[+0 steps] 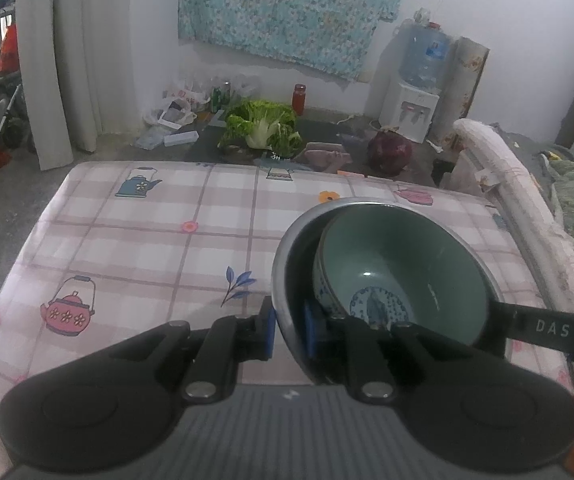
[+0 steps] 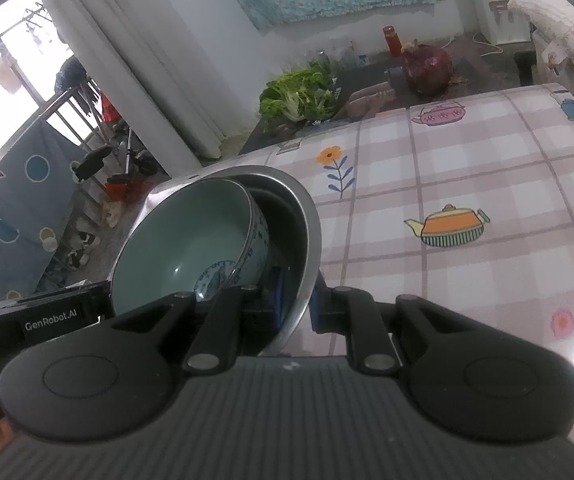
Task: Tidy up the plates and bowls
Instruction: 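Lift the steel bowl with green bowl and carry it over the plate, then lower the steel bowl onto the white plate and open both grippers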
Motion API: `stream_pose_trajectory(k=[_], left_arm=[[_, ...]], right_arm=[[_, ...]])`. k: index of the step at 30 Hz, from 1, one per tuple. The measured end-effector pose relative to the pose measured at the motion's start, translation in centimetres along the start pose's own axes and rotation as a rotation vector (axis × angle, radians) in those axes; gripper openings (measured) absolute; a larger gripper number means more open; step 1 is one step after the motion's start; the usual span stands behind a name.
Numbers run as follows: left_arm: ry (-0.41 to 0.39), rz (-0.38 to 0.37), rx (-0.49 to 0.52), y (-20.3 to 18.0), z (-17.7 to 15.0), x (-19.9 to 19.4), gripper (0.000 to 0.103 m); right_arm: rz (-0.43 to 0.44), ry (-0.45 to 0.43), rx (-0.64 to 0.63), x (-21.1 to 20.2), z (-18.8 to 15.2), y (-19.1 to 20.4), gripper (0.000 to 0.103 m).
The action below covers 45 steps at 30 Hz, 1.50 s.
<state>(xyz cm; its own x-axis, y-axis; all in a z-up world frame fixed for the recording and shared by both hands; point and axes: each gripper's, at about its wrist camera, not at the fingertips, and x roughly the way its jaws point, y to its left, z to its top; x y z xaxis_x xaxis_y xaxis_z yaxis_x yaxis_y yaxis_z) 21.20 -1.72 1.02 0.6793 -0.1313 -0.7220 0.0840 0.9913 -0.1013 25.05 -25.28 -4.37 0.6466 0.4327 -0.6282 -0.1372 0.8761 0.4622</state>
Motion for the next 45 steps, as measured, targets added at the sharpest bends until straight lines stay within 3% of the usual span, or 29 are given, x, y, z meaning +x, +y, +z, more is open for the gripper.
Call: stream_pose_trajectory(k=[14, 24, 38, 44, 45], left_arm=[[0.015, -0.024, -0.017, 0.8, -5.1, -4.7, 0.013], [0.094, -0.024, -0.017, 1.8, -10.0, -4.5, 0.013], [0.103, -0.034, 0.002, 1.8, -11.6, -3.8, 0.014], [0.092, -0.033, -0.009, 2.0, -11.6, -4.4, 0.022], [0.089, -0.027, -0.007, 2.0, -11.5, -4.6, 0.028]], right_arm=[[-0.015, 0.033, 0.021, -4.8, -6.3, 2.0, 0.013], [-0.043, 0.109, 0.051, -5.2, -12.2, 1.9, 0.014], [-0.154, 0.086, -0.056, -5.3, -13.6, 2.6, 0.015], [-0.174, 0.034, -0.063, -6.8, -13.0, 2.5, 0.036], [-0.187, 0.020, -0.065, -7.2, -12.9, 2.5, 0.045]])
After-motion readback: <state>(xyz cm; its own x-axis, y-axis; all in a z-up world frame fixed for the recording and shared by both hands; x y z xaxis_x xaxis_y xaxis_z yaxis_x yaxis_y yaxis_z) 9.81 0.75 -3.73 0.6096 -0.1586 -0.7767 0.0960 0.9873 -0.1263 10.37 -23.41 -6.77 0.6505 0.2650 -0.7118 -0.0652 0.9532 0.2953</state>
